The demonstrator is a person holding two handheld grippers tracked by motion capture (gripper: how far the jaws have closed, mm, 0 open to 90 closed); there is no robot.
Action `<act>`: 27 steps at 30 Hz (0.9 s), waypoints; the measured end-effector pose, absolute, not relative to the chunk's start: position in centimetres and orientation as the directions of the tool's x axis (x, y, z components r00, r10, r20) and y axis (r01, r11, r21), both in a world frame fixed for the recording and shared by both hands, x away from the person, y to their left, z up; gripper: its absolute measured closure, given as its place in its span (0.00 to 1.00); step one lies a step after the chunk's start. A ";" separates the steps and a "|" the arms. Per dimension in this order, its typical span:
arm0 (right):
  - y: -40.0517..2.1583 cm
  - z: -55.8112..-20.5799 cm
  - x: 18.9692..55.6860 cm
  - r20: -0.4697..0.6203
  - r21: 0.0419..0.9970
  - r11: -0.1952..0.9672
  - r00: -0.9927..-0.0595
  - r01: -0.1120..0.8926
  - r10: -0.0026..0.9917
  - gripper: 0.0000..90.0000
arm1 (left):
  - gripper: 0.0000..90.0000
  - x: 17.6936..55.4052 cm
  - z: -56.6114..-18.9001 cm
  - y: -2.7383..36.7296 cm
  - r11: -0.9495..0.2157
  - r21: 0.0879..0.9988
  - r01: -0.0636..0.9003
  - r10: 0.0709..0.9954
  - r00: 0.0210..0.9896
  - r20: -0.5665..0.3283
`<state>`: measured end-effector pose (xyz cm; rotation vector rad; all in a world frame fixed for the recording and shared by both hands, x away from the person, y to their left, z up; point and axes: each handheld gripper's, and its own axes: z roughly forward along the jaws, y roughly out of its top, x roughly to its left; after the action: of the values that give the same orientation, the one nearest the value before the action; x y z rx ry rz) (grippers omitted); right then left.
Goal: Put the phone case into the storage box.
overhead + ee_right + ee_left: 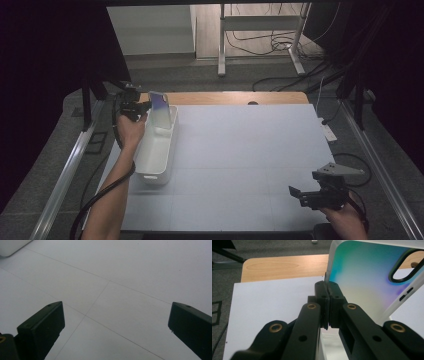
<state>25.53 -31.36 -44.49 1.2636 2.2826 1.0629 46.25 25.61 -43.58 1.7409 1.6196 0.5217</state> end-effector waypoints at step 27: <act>-31.5 -44.5 25.6 0.086 0.739 0.327 -0.564 0.589 0.822 0.01 | 0.97 48.3 -45.4 24.4 0.016 0.703 0.711 0.989 0.092 -0.116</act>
<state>25.60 -31.46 -44.53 1.2642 2.2928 1.0801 48.27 24.41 -45.38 1.7531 1.6772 0.5729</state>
